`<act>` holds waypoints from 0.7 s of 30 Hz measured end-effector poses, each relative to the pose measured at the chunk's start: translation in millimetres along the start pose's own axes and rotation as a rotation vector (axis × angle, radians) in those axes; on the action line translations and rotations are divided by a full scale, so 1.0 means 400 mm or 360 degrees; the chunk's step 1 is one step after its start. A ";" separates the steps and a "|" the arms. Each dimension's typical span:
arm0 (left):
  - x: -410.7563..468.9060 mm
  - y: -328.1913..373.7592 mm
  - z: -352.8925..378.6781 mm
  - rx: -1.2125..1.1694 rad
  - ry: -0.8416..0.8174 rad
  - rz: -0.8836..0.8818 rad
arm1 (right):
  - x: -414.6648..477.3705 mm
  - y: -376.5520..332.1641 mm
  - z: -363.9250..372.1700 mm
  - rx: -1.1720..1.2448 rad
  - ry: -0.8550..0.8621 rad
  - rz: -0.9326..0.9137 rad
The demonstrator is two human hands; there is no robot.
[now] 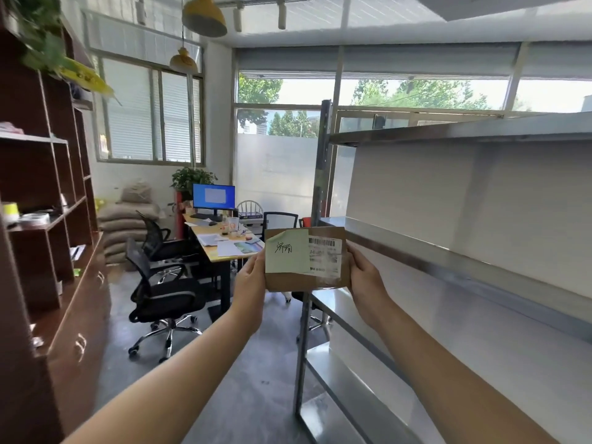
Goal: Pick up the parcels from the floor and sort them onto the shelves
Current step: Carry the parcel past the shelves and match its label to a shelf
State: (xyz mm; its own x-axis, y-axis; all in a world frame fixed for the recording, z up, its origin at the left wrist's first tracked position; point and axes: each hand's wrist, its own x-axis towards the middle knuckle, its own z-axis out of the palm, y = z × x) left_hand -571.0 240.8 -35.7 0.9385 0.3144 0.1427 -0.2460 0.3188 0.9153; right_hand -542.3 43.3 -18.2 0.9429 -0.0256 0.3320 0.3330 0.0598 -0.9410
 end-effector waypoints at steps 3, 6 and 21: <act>0.051 0.027 -0.072 -0.0008 0.0036 0.0007 | 0.041 0.026 0.093 0.0020 -0.0031 0.0016; 0.095 0.036 -0.142 0.0012 0.0061 0.0028 | 0.066 0.057 0.172 0.0031 -0.0048 0.0036; 0.239 0.018 -0.289 0.0037 0.0193 0.0016 | 0.170 0.146 0.353 0.0195 -0.0190 0.0188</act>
State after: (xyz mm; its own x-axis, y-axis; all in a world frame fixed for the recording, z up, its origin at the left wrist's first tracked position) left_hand -510.8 376.4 -59.0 0.8995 0.4237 0.1064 -0.2480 0.2948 0.9228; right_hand -458.1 186.0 -41.5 0.9669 0.1067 0.2318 0.2110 0.1767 -0.9614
